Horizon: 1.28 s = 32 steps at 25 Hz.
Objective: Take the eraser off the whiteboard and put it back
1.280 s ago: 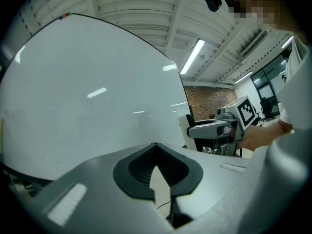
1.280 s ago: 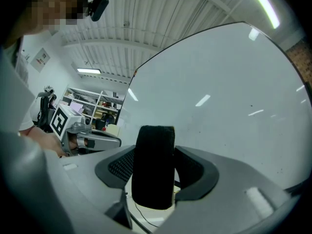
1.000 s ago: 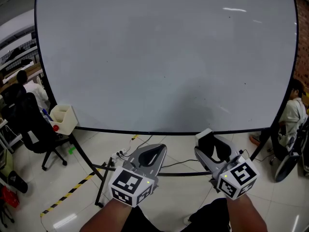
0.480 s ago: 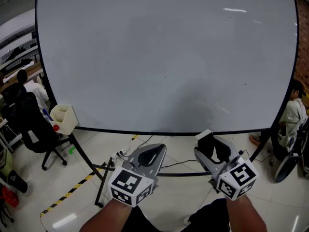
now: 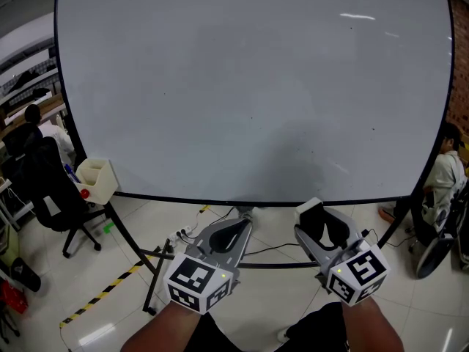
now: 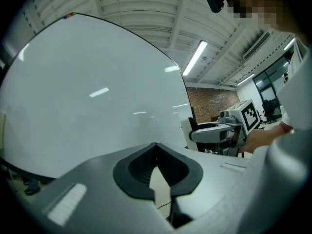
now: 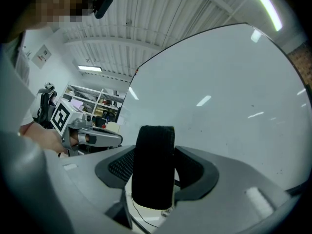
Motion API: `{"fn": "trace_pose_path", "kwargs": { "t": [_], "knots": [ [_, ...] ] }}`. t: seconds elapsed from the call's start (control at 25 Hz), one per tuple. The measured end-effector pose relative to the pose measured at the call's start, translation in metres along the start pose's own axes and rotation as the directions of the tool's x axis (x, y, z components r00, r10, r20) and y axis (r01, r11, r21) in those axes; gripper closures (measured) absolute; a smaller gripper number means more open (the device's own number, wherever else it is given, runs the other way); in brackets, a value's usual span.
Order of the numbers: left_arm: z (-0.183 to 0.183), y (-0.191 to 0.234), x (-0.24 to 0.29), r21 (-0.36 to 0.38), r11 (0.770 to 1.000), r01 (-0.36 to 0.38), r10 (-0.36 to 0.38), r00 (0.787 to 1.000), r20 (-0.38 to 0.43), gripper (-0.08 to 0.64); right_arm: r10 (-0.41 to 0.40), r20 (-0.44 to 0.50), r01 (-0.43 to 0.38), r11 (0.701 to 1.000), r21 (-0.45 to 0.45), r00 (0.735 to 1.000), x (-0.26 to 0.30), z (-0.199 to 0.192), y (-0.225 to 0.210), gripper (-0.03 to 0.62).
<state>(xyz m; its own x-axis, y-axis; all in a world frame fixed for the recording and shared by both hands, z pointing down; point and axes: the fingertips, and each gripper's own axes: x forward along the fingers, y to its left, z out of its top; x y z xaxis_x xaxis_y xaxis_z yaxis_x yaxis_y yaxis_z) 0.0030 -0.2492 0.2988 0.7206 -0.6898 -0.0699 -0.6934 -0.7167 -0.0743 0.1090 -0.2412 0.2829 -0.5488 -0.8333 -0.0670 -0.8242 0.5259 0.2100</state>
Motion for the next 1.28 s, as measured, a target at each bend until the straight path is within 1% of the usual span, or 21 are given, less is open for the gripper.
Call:
{"fn": "trace_pose_path", "kwargs": {
  "t": [0.16, 0.32, 0.44, 0.52, 0.64, 0.72, 0.92, 1.08, 1.28],
  "knots": [
    [0.000, -0.001, 0.000, 0.002, 1.000, 0.004, -0.004, 1.000, 0.001, 0.543, -0.006, -0.006, 0.006, 0.998, -0.065, 1.000, 0.006, 0.003, 0.003, 0.350],
    [-0.001, -0.001, -0.001, 0.006, 1.000, 0.007, -0.007, 1.000, -0.002, 0.543, -0.006, -0.009, 0.005, 0.996, -0.092, 1.000, 0.014, 0.005, 0.005, 0.350],
    [-0.001, 0.001, -0.001, 0.012, 1.000, 0.004, -0.004, 1.000, -0.002, 0.543, -0.020, -0.007, 0.019, 0.993, -0.118, 1.000, 0.019, 0.008, 0.004, 0.350],
    [-0.002, 0.002, -0.002, 0.014, 1.000, 0.002, -0.002, 1.000, -0.004, 0.543, -0.036, -0.013, 0.033, 0.987, -0.159, 0.999, 0.022, 0.009, 0.003, 0.350],
    [-0.004, 0.002, -0.003, 0.014, 1.000, 0.003, -0.003, 1.000, -0.011, 0.543, -0.065, -0.029, 0.056, 0.969, -0.239, 0.997, 0.028, 0.009, 0.003, 0.350],
    [-0.006, 0.001, -0.002, 0.013, 1.000, 0.005, -0.005, 1.000, -0.015, 0.543, -0.087, -0.040, 0.073, 0.960, -0.269, 0.995, 0.033, 0.006, 0.001, 0.350],
    [-0.007, 0.000, -0.001, 0.010, 1.000, 0.009, -0.008, 1.000, -0.017, 0.543, -0.109, -0.044, 0.093, 0.957, -0.277, 0.993, 0.043, 0.004, -0.005, 0.350],
    [-0.007, 0.000, -0.001, 0.011, 1.000, 0.010, -0.010, 1.000, -0.019, 0.543, -0.127, -0.045, 0.107, 0.946, -0.304, 0.991, 0.054, 0.008, -0.008, 0.350],
    [-0.010, -0.004, 0.001, 0.015, 1.000, 0.021, -0.020, 0.999, -0.026, 0.543, -0.123, -0.037, 0.105, 0.946, -0.306, 0.992, 0.064, 0.017, -0.007, 0.350]
  ]
}}
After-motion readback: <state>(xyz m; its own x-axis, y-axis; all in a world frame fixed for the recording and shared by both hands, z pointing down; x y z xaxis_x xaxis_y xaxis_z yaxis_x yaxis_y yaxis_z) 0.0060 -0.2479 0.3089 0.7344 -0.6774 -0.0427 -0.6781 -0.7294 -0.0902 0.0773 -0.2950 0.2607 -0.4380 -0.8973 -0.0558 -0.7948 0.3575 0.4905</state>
